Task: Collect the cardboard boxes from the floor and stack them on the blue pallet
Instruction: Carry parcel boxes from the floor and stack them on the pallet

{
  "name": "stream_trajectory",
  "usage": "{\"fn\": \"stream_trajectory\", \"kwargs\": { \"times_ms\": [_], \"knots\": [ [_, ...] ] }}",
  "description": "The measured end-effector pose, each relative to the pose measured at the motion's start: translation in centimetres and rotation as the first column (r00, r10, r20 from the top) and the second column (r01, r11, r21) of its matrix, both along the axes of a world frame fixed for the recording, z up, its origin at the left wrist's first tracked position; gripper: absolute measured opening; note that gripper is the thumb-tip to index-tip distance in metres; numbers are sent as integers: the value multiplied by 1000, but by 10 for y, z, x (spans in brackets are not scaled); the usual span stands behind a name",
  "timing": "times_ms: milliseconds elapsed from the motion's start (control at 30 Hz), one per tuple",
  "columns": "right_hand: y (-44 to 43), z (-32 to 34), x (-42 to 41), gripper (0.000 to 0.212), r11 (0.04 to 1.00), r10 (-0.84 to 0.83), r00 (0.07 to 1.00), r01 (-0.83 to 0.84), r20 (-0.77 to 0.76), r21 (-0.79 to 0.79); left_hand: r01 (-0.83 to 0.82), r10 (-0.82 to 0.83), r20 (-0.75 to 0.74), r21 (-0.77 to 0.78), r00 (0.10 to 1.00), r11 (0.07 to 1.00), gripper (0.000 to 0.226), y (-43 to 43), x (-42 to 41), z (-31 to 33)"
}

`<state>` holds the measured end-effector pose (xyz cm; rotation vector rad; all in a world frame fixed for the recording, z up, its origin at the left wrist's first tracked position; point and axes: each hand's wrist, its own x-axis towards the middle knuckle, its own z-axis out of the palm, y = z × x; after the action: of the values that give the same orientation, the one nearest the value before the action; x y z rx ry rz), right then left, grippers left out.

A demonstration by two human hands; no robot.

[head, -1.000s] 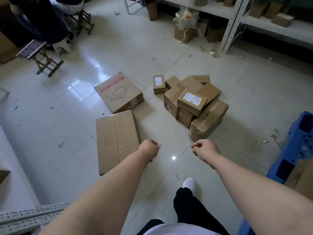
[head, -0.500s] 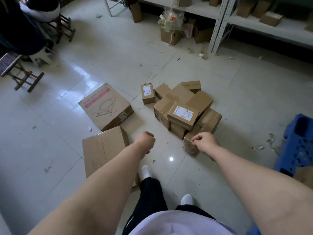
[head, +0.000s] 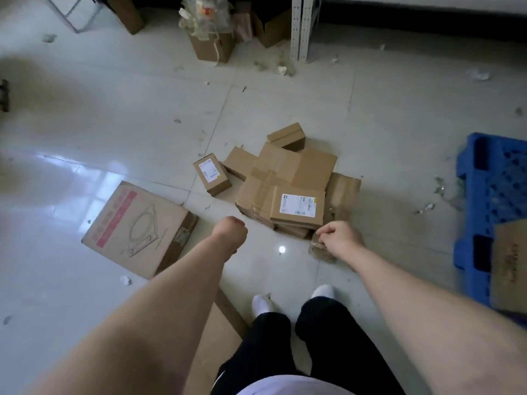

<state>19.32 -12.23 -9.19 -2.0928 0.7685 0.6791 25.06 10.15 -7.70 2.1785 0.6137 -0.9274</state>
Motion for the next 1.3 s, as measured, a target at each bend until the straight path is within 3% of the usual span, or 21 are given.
{"fn": "stream_trajectory", "kwargs": {
  "times_ms": [100, 300, 500, 667, 800, 933, 1167, 1300],
  "knots": [
    [-18, -20, 17, 24, 997, -71, 995, 71, -73, -4, 24, -25, -34, -28, 999, 999, 18, -19, 30, -13],
    [-57, -78, 69, 23, 994, -105, 982, 105, -160, -7, 34, -39, -165, -31, 986, 999, 16, -72, 74, -71],
    [-75, -160, 115, 23, 989, -149, 967, 143, -208, -42, 206, -195, -175, 51, 965, 977, 41, -110, 131, -164],
    [-71, -227, 133, 38, 927, -364, 915, 374, -172, 26, 488, -477, -110, 119, 872, 865, 50, -127, 170, -237],
    [-61, -279, 141, 48, 889, -437, 892, 448, -115, 100, 625, -619, -93, 175, 780, 761, 52, -127, 184, -279],
    [-54, -311, 133, 46, 900, -405, 906, 419, -121, 119, 603, -596, -99, 189, 797, 775, 42, -115, 179, -304],
    [-40, -322, 92, 37, 930, -334, 892, 365, -305, 47, 612, -537, -342, 166, 771, 773, 37, -85, 137, -311],
    [-41, -342, 83, 19, 919, -351, 892, 386, -284, 77, 629, -537, -384, 166, 751, 760, 28, -85, 131, -315]
  ]
}}
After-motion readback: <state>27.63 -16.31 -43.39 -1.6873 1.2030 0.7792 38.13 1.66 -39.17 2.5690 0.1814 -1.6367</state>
